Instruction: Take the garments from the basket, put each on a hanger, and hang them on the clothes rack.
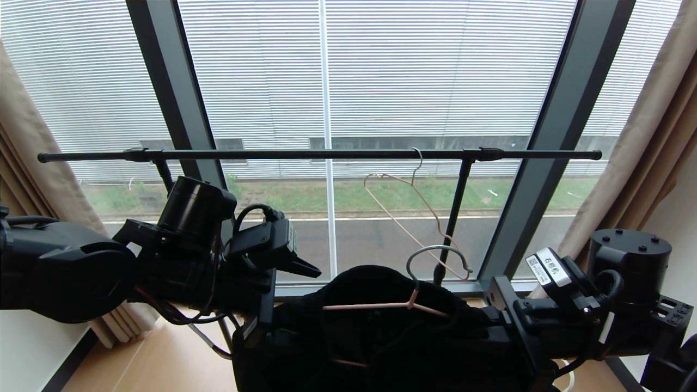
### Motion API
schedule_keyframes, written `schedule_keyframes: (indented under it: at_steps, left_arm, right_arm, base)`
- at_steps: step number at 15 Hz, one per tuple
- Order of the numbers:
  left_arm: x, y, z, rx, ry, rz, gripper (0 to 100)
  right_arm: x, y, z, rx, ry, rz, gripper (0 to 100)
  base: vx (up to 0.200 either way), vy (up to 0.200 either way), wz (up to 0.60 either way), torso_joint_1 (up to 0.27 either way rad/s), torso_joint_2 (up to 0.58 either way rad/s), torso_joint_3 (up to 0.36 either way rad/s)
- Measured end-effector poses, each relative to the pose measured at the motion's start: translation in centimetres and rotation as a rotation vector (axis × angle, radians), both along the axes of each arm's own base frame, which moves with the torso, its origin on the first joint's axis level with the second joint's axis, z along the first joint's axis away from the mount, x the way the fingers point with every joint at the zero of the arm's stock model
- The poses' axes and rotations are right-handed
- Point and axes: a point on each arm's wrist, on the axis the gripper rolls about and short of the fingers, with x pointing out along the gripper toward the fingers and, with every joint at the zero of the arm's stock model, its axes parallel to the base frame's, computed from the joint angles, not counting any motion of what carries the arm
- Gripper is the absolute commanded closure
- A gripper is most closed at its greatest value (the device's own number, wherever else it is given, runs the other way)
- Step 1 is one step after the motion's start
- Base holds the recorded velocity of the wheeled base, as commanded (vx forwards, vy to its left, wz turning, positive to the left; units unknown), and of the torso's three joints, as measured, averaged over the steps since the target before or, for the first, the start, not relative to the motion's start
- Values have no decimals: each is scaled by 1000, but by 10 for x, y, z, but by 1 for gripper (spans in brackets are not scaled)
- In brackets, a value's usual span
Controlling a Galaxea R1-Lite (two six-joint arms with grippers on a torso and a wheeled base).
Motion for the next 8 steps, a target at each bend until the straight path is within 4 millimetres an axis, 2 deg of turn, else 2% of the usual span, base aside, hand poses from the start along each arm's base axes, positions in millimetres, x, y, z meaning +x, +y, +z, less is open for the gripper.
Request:
schedule_keyframes:
  at_steps: [6, 7, 8]
  left_arm:
    - [-2, -7, -3, 5, 12, -23, 0]
    - [-2, -7, -3, 6, 12, -25, 100]
    - [-3, -7, -4, 7, 15, -27, 100]
  right_arm:
    - [-2, 2, -2, -2, 7, 11, 100]
    - [-1, 2, -3, -3, 8, 12, 100]
    - [-1, 2, -3, -3, 8, 12, 100]
  base:
    - [0, 0, 0, 0, 0, 0]
    - [0, 0, 0, 0, 0, 0]
    - [0, 0, 0, 0, 0, 0]
